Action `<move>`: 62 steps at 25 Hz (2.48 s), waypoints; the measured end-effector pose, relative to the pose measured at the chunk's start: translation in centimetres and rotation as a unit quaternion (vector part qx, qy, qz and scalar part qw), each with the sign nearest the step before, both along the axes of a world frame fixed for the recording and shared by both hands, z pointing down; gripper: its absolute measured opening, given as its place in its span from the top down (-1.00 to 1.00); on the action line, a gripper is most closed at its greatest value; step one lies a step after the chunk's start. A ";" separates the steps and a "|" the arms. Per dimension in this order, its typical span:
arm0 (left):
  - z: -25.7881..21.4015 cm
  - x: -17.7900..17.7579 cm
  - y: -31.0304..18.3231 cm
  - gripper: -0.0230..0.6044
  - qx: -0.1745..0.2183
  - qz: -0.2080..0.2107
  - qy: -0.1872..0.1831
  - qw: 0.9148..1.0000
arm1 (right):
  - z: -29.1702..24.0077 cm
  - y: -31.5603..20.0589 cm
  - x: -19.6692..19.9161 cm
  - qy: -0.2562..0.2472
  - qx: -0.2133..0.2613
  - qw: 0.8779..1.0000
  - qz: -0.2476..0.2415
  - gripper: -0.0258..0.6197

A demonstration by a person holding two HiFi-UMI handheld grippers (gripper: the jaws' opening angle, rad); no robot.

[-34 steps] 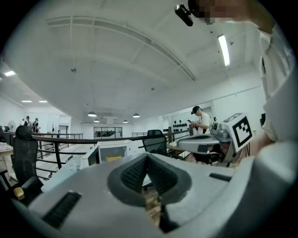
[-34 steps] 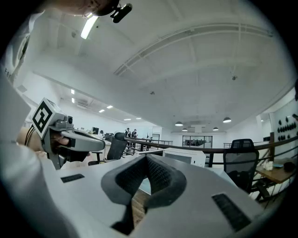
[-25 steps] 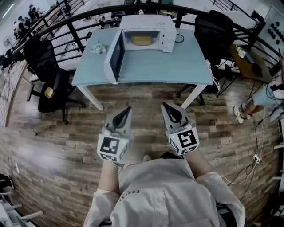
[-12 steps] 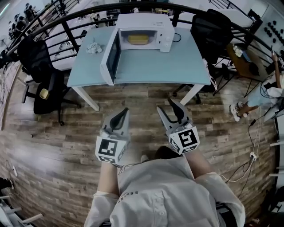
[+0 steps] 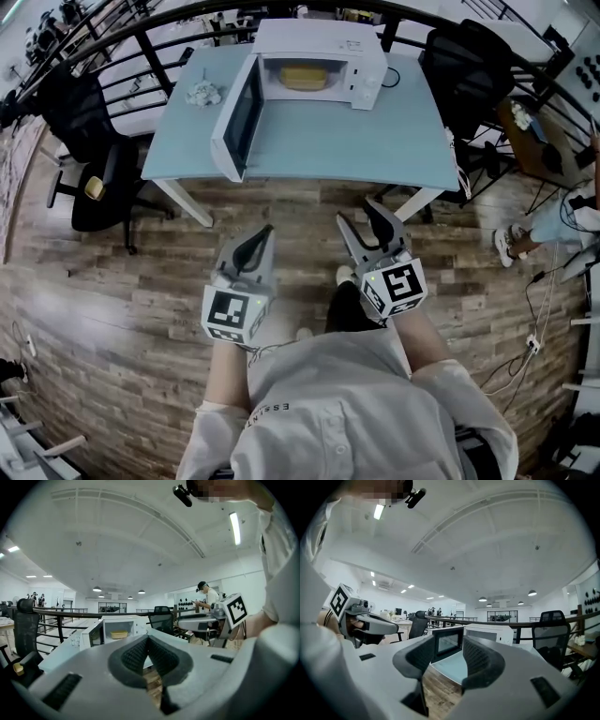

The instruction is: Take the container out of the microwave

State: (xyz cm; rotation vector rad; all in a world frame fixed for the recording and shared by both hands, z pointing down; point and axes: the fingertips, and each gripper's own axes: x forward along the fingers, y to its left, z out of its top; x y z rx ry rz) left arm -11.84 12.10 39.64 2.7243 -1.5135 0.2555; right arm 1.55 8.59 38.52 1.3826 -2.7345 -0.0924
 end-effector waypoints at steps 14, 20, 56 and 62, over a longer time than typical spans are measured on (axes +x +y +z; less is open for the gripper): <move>1.4 4.6 -16.1 0.95 -0.024 -0.071 -0.013 0.997 | 2.1 -17.7 3.8 -0.009 -0.030 0.995 -0.090 0.35; 1.4 8.3 -22.4 0.95 -0.028 -0.092 -0.019 0.995 | 3.0 -24.8 7.1 0.023 -0.030 0.993 -0.111 0.35; 3.8 -0.3 -44.0 0.95 -0.049 -0.043 0.013 0.998 | 14.8 -51.4 -6.7 0.339 -0.116 0.922 -0.148 0.35; 3.9 -0.9 -45.0 0.95 -0.050 -0.032 0.029 0.998 | 18.1 -54.4 -8.5 0.416 -0.127 0.884 -0.173 0.35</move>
